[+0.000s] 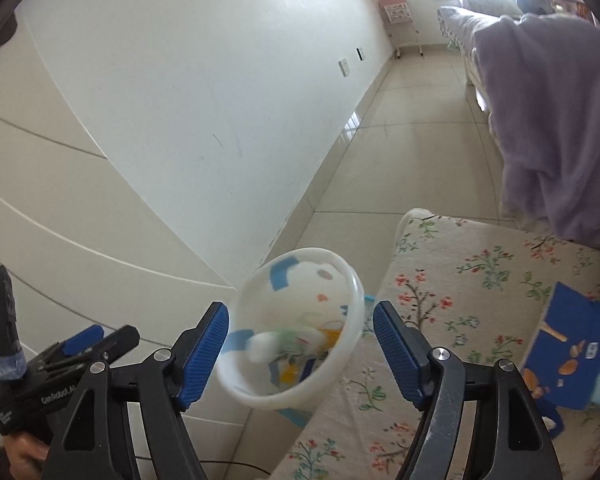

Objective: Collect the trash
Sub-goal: 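Move both tools back over the table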

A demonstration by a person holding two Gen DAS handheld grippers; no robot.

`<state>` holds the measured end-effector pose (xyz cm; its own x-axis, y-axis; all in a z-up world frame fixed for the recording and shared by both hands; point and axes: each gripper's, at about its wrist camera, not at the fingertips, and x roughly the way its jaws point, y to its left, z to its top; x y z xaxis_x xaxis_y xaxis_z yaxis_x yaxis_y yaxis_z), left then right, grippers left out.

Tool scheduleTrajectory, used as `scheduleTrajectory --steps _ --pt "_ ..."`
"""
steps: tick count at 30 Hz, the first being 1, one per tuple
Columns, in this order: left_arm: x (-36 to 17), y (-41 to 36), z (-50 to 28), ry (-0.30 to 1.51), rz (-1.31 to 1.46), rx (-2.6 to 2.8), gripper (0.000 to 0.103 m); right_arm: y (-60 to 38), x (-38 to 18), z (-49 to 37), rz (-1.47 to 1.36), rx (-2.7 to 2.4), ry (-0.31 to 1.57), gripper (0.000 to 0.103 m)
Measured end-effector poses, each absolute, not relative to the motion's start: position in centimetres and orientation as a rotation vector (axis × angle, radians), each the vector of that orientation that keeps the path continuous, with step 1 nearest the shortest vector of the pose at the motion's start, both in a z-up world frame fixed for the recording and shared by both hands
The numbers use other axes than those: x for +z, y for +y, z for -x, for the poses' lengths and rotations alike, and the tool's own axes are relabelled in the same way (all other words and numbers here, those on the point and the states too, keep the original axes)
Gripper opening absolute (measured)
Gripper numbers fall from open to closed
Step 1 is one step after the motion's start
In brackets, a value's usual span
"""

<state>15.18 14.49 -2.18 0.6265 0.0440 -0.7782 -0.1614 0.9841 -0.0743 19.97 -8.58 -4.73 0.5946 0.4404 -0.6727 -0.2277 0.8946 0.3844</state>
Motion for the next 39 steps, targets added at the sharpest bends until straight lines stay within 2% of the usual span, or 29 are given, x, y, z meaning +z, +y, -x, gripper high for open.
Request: scheduleTrajectory --steps 13,24,39 --pt "-2.1 10.7 -14.9 0.947 0.178 0.006 0.101 -17.2 -2.4 -15.0 -0.240 0.206 0.846 0.079" --pt "-1.8 3.6 -15.9 0.976 0.163 -0.151 0.101 -27.8 0.0 -12.7 -0.268 0.030 0.810 0.080" --pt "-3.8 -6.9 -17.9 1.040 0.108 -0.349 0.101 -39.2 -2.4 -10.0 -0.325 -0.168 0.842 0.081"
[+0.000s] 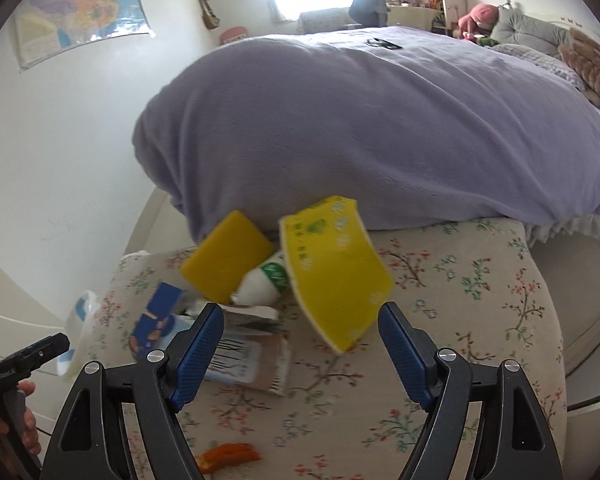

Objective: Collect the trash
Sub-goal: 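Move both tools back over the table, then grasp the yellow bowl-shaped wrapper with the right tool while the left tool grasps the blue box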

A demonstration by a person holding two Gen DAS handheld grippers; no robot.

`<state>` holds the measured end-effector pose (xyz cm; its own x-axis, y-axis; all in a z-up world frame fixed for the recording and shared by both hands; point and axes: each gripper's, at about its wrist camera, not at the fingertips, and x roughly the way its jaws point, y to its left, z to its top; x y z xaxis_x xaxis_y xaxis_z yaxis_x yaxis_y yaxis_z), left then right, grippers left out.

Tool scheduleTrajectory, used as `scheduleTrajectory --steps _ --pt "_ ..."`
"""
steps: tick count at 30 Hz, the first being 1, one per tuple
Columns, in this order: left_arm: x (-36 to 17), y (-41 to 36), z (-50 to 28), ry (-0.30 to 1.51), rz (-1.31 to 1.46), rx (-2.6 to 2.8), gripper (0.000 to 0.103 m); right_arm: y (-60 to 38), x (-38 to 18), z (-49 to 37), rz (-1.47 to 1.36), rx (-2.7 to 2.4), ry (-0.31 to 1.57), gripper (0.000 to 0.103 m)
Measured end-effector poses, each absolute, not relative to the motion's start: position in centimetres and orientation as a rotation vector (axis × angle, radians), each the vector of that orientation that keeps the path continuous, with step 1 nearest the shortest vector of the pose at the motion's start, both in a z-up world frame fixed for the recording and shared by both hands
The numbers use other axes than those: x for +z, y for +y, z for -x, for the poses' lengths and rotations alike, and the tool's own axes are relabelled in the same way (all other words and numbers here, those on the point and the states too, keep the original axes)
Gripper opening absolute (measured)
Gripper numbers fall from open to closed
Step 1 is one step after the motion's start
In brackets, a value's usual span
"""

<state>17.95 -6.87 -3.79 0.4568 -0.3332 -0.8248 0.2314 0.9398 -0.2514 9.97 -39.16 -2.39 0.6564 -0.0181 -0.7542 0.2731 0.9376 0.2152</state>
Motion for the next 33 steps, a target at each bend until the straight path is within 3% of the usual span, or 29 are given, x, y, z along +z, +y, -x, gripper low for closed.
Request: scheduleTrajectory --steps 9,14,21,28,30,32,33 --pt "-7.0 -13.4 -17.9 1.118 -0.076 -0.493 0.096 -41.0 -5.7 -10.6 -0.326 -0.199 0.922 0.081" --pt "-8.1 -14.5 -18.5 1.135 -0.154 -0.503 0.085 -41.4 -6.9 -11.2 -0.337 -0.199 0.951 0.081" --pt "-8.4 -15.3 -19.6 1.146 -0.165 -0.524 0.076 -41.3 -8.6 -12.6 -0.326 -0.211 0.982 0.081" --pt "-8.4 -15.8 -20.7 1.137 -0.149 -0.528 0.057 -40.9 -9.3 -13.7 -0.299 -0.229 0.984 0.081" --pt "-8.3 -15.9 -21.1 1.136 -0.128 -0.532 0.054 -40.6 -9.3 -14.0 -0.289 -0.232 0.976 0.079" --pt "-8.1 -16.1 -21.3 1.131 -0.108 -0.534 0.053 -40.4 -9.2 -14.1 -0.283 -0.228 0.962 0.061" --pt "-7.9 -15.8 -21.7 1.131 -0.103 -0.534 0.053 -40.3 -9.2 -14.1 -0.286 -0.221 0.966 0.061"
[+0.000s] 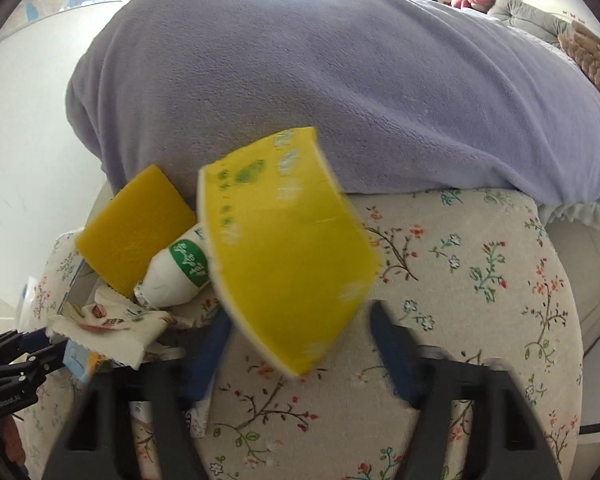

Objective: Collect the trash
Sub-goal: 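Grasp the yellow bowl-shaped wrapper with the right tool while the left tool grasps the blue box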

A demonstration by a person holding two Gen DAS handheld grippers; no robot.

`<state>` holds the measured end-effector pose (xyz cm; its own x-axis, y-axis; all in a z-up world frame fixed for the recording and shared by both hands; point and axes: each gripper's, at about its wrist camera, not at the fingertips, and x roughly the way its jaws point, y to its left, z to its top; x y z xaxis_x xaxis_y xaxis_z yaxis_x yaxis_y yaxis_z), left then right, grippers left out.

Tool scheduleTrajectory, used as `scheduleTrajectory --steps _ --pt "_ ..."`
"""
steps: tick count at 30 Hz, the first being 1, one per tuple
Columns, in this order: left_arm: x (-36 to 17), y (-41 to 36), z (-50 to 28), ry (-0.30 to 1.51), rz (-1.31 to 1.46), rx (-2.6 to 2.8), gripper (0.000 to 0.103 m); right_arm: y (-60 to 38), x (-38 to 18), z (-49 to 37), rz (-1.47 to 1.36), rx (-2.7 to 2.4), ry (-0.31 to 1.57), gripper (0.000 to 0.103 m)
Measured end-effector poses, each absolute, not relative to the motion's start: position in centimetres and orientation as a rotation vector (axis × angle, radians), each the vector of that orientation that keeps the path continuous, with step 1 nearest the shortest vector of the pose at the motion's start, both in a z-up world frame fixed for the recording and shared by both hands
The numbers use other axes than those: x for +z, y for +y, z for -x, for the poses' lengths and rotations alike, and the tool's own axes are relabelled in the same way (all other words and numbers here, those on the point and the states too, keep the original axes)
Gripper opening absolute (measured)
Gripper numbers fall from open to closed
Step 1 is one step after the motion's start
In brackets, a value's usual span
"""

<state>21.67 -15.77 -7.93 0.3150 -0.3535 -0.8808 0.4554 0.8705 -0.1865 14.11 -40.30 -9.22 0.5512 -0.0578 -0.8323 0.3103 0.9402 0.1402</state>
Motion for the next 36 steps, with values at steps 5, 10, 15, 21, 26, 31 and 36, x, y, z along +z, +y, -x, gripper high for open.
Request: scheduleTrajectory --steps 5,10,15,21,26,31,36 --pt "-6.8 -14.4 -21.4 1.105 -0.073 -0.530 0.052 -40.7 -8.6 -13.8 -0.317 -0.216 0.953 0.052" --pt "-5.7 -13.4 -21.1 1.076 -0.048 -0.530 0.052 -41.3 -6.6 -12.6 -0.339 -0.204 0.915 0.031" --pt "-5.1 -11.9 -20.6 1.062 -0.027 -0.523 0.052 -40.8 -5.1 -11.5 -0.336 -0.212 0.893 0.030" --pt "-4.5 -10.8 -19.6 1.032 -0.004 -0.511 0.052 -40.3 -2.3 -10.2 -0.336 -0.206 0.842 0.030" --pt "-3.7 -9.9 -18.8 1.006 0.010 -0.498 0.052 -38.8 0.1 -9.7 -0.317 -0.192 0.808 0.030" --pt "-2.9 -8.2 -18.5 0.991 0.027 -0.474 0.052 -36.8 1.5 -9.7 -0.288 -0.158 0.792 0.030" --pt "-2.4 -5.8 -18.1 0.973 0.045 -0.440 0.052 -34.5 2.2 -10.0 -0.263 -0.120 0.787 0.030"
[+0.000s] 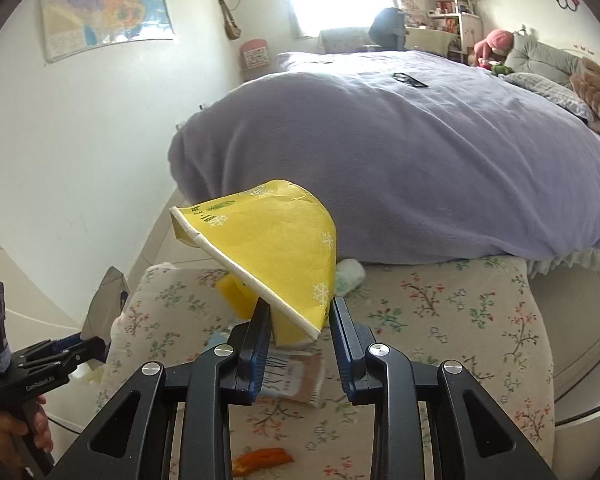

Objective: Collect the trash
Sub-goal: 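Grasp the yellow bowl-shaped wrapper with the right tool while the left tool grasps the blue box, then carry the yellow wrapper and blue box over the wastebasket and release both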

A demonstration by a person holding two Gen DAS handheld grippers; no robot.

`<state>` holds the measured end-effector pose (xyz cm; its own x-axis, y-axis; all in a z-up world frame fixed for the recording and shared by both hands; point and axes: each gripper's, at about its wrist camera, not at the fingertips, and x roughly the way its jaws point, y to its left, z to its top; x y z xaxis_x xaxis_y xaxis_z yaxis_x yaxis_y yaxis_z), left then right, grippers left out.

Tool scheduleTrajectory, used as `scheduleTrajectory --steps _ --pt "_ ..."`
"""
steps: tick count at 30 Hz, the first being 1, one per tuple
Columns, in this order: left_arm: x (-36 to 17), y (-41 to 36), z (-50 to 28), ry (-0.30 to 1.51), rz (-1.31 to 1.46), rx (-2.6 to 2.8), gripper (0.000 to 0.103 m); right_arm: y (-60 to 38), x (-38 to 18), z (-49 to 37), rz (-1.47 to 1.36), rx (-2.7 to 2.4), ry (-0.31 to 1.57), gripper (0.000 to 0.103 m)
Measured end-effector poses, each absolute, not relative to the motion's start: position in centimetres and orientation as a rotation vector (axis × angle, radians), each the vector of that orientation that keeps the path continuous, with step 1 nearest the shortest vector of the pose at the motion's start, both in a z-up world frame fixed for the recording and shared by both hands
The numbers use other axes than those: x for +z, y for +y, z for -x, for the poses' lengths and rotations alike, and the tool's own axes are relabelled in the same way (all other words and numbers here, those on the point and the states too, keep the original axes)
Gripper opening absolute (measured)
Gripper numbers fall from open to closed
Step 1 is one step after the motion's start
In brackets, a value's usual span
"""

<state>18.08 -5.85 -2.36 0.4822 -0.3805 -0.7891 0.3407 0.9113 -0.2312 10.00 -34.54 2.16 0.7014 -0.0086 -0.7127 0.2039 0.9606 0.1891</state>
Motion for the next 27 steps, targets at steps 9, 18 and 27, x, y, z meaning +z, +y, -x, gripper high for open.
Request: scheduleTrajectory --steps 9,18,27 --pt "-2.7 -0.7 -17.7 0.976 0.085 -0.349 0.052 -29.1 2.5 -12.0 -0.238 -0.019 0.790 0.030" --pt "-3.2 4.9 -17.6 0.979 0.110 -0.257 0.052 -22.9 1.3 -14.6 -0.192 0.080 0.821 0.030" --pt "-4.4 8.6 -18.2 0.992 0.126 -0.183 0.052 -16.4 -0.5 -17.1 -0.153 0.173 0.867 0.030"
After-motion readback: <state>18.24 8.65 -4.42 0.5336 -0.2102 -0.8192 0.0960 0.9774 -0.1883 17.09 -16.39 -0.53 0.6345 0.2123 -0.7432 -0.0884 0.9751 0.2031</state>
